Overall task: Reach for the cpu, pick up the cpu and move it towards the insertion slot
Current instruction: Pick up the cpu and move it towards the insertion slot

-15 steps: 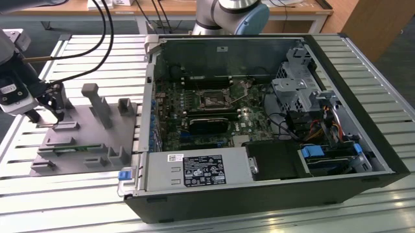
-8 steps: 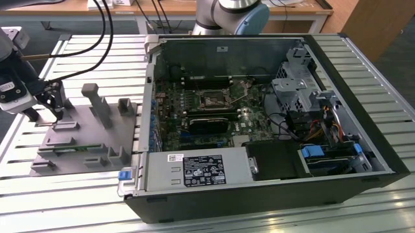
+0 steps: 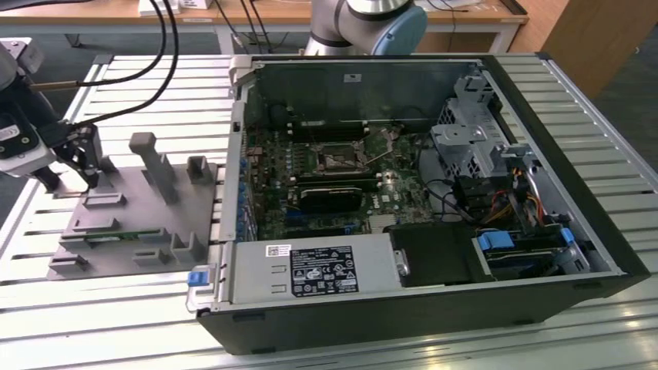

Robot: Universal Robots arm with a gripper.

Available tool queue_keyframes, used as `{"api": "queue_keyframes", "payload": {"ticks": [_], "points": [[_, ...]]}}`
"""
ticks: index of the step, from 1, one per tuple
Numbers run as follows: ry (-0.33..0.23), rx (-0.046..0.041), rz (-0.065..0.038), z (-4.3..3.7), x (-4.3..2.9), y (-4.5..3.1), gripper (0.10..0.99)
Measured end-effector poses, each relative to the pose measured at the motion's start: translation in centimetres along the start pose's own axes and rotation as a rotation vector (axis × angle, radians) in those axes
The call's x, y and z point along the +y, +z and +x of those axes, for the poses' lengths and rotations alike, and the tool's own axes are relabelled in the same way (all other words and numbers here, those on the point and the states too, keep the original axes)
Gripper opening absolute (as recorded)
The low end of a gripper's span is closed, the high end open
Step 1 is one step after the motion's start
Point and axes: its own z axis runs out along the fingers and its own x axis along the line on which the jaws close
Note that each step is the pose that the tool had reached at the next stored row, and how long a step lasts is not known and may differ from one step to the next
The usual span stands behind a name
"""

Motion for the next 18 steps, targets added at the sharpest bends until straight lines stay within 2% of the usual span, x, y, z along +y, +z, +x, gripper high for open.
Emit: {"api": "queue_keyframes", "payload": {"ticks": [18], "points": [[0.000, 0.0003, 0.006, -0.01, 0.23, -0.91, 0.541]]}}
